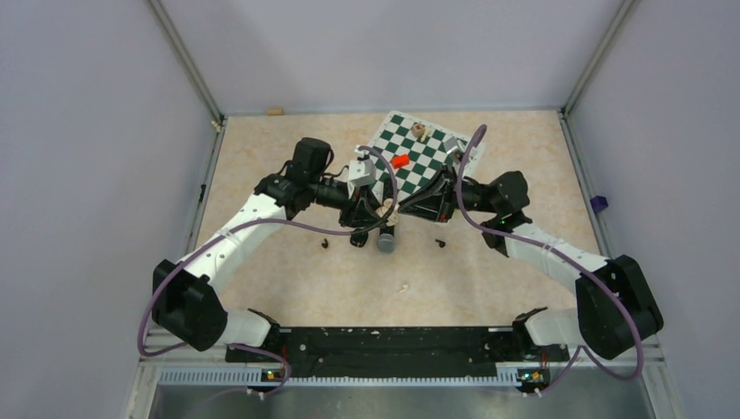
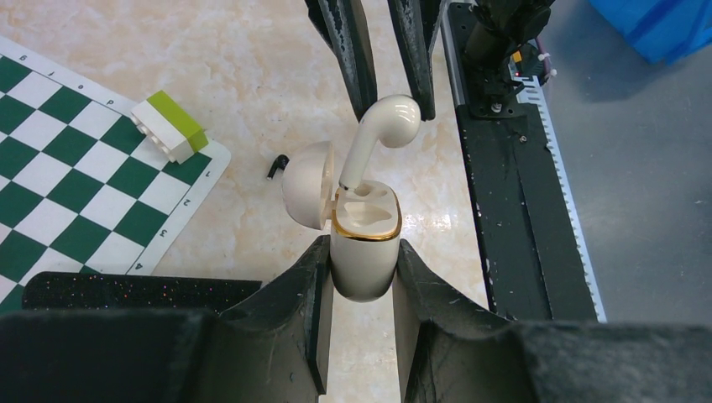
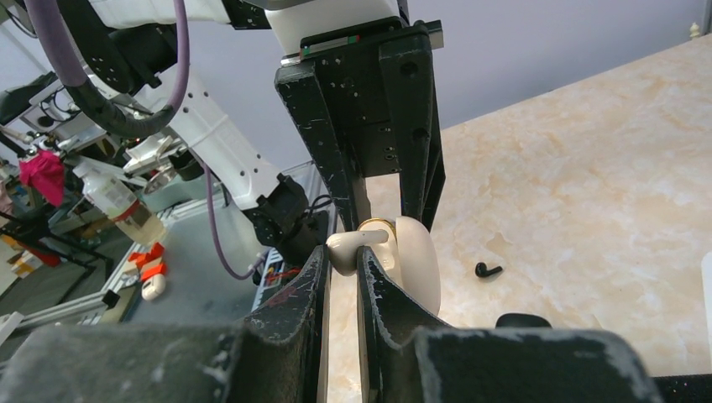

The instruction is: Insert the wireless bluetooth earbuds into the charging case

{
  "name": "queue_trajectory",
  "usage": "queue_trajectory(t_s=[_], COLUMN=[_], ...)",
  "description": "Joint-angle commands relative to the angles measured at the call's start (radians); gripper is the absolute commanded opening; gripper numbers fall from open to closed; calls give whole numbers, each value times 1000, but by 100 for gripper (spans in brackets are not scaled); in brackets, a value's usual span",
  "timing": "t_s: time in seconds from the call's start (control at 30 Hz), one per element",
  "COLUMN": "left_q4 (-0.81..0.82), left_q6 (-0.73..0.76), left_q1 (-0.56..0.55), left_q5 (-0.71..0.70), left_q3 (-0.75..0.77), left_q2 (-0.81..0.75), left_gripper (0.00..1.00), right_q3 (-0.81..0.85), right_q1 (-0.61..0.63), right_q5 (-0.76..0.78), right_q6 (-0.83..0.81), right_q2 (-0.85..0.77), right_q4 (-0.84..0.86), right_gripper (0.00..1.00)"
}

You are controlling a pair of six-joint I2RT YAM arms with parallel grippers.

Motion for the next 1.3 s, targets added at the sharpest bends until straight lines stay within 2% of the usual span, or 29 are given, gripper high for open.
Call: queue_trajectory(t_s=[0.0,0.53,1.07,1.27], left_q4=[13,22,103,111], left_q6=[5,-15,-63,-69], left_q1=[-4,-4,-4,-5], left_q5=[42,72,154,163], left_q3=[5,5,-35,-42], left_q2=[-8,-6,-8,-18], left_gripper=[0,0,0,0], right_q3=[-7,-2,17,42], right_q1=[20,46,55,57], right_q5=[17,16,42,72], right_q6=[-43,-71,-64,-104], right_q2=[-24,-11,14,14], right_q4=[-1,-30,-42,-125], right_gripper=[3,3,3,8])
